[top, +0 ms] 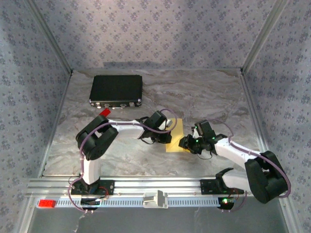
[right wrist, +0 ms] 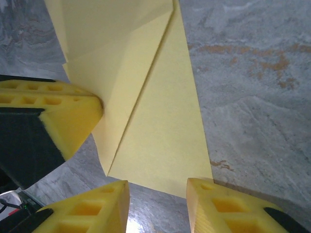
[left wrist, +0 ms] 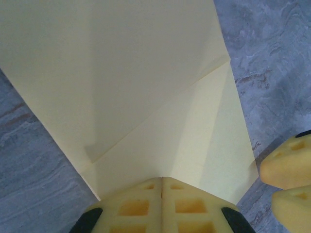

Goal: Fold a paper plane with a square sheet of paper (pick it up from the middle)
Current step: Turn over the paper at the center of the table.

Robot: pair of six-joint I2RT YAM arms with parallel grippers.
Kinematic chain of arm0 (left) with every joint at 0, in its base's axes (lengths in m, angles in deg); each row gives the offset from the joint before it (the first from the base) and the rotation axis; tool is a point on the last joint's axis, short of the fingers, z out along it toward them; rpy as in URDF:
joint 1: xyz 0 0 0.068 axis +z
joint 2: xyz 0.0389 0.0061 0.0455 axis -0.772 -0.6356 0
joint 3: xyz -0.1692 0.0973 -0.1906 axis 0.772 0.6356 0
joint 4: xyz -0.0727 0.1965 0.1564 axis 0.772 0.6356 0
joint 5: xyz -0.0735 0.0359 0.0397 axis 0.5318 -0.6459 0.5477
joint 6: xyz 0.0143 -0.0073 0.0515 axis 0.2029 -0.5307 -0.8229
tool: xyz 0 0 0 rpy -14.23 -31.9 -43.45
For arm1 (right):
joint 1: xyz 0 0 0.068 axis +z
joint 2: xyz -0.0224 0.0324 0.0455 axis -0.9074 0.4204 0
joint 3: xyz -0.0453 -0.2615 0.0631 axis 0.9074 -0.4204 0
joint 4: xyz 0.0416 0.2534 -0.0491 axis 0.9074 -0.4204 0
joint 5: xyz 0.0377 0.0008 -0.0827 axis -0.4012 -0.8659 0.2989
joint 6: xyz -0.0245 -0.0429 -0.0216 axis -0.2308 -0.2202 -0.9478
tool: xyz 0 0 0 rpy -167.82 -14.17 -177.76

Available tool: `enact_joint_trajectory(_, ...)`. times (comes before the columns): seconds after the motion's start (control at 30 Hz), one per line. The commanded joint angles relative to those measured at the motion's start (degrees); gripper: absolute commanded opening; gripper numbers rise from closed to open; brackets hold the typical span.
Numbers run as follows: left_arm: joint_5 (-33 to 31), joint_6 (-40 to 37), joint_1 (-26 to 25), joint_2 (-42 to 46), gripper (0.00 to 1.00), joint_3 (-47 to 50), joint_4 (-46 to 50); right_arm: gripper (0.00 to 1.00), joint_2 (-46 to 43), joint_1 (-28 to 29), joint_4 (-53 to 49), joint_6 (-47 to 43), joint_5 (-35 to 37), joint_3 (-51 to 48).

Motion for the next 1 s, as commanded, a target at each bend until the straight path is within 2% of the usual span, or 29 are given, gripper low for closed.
enact_joint_trajectory(0.0,-0.1,-0.7,0.1,0.1,0.01,2.0,1.8,0.38,2.0,0.6,0.3,1.0,0.6,0.2)
enact_joint_trajectory(0.17,0.1,-0.5,0.1,0.2,0.01,1.9,1.4,0.4,4.5,0.8,3.1,1.6,0.5,0.5)
enact_joint_trajectory(0.4,0.1,-0.2,0.2,0.6,0.01,2.5,0.7,0.44,8.4,-0.3,6.8,0.9,-3.4,4.2)
enact_joint_trajectory(0.63,0.1,0.0,0.2,0.9,0.01,2.8,0.2,0.5,8.5,-2.6,8.1,0.4,-4.0,5.0)
enact_joint_trajectory(0.97,1.4,1.6,0.8,1.5,0.01,4.2,-3.3,0.44,13.1,-6.5,14.2,0.9,-9.6,5.0)
